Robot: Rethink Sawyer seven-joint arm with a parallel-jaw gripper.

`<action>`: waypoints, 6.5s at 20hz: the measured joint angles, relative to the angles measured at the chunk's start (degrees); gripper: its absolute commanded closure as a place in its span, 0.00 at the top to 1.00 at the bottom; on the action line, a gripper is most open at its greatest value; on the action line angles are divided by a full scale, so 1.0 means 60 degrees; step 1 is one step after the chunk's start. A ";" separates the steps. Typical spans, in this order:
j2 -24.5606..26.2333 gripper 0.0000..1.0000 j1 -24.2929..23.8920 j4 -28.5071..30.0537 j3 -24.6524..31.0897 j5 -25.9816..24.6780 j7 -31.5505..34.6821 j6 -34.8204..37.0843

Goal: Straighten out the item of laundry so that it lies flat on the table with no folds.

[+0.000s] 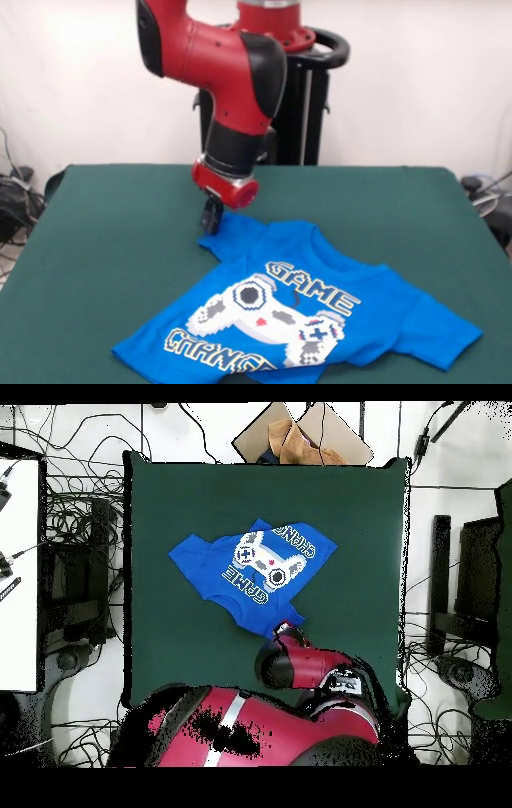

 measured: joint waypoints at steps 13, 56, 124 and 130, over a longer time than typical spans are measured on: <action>-0.0299 0.00 -0.0037 -0.0001 0.0983 -0.0313 0.0000 0.0002; -0.0191 0.00 0.1804 0.0000 -0.0106 0.0061 0.0000 0.0277; 0.0798 0.00 0.2385 -0.0286 -0.1406 -0.0387 0.0000 0.0293; 0.1517 0.00 0.3239 -0.0477 -0.2525 -0.0250 0.0000 -0.0208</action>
